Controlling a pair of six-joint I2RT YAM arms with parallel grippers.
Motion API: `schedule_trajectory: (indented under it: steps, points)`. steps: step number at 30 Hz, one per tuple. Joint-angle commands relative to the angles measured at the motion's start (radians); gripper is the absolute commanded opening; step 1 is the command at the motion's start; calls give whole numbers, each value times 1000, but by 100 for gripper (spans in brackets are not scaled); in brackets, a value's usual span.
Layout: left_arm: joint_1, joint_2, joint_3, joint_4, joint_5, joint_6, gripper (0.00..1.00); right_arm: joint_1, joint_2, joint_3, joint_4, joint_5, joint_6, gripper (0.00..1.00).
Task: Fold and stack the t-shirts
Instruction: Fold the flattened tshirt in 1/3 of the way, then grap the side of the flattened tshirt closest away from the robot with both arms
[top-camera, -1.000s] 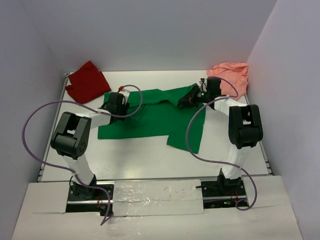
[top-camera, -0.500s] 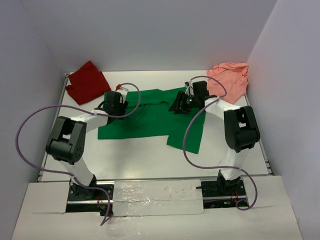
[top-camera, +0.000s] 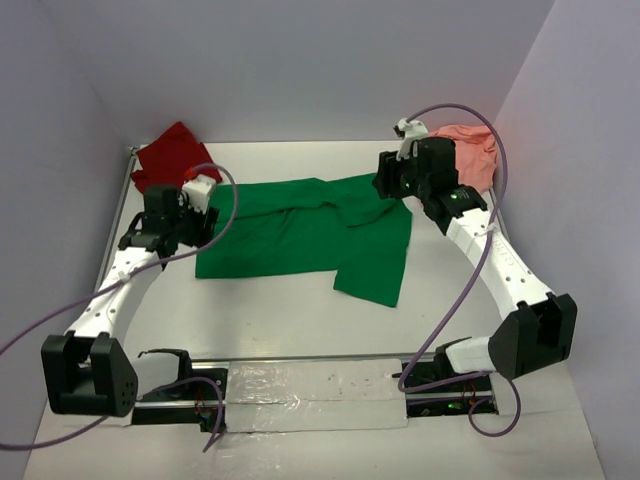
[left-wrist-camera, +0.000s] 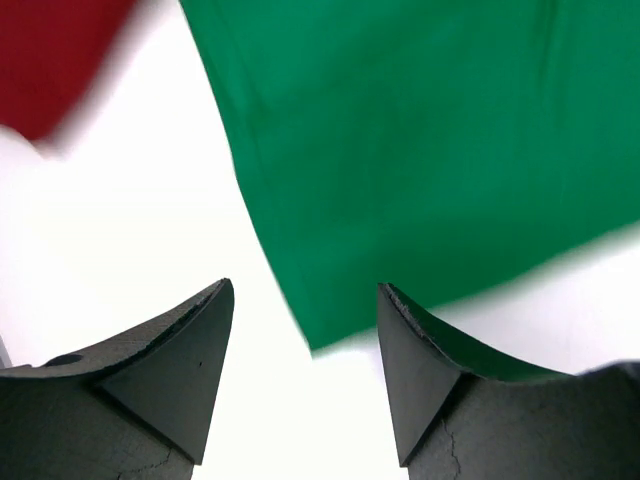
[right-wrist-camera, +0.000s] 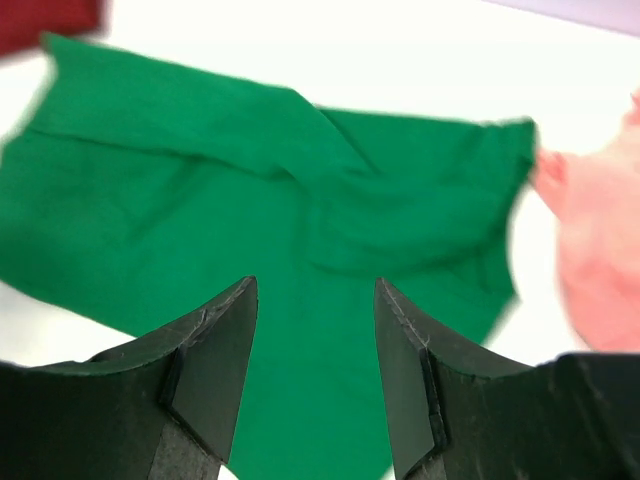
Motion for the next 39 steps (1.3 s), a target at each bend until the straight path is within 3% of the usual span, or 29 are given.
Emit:
schedule_trajectory:
  steps: [1,5,11,21,39]
  points:
    - [60,-68,-71,-271,146,165,68,-19,-45,-20,-148,72,-76,57]
    - [134,-107,-166,-346,220,294,67,-48,-101,-40,-180,45,-61,59]
    - [214,-58,-202,-372,289,356,67,-72,-125,-58,-186,35,-48,59]
    - [243,20,-203,-115,267,221,68,-89,-150,-73,-180,-1,-44,59]
    - [249,218,-139,13,258,126,68,-126,-181,-84,-182,-72,-36,59]
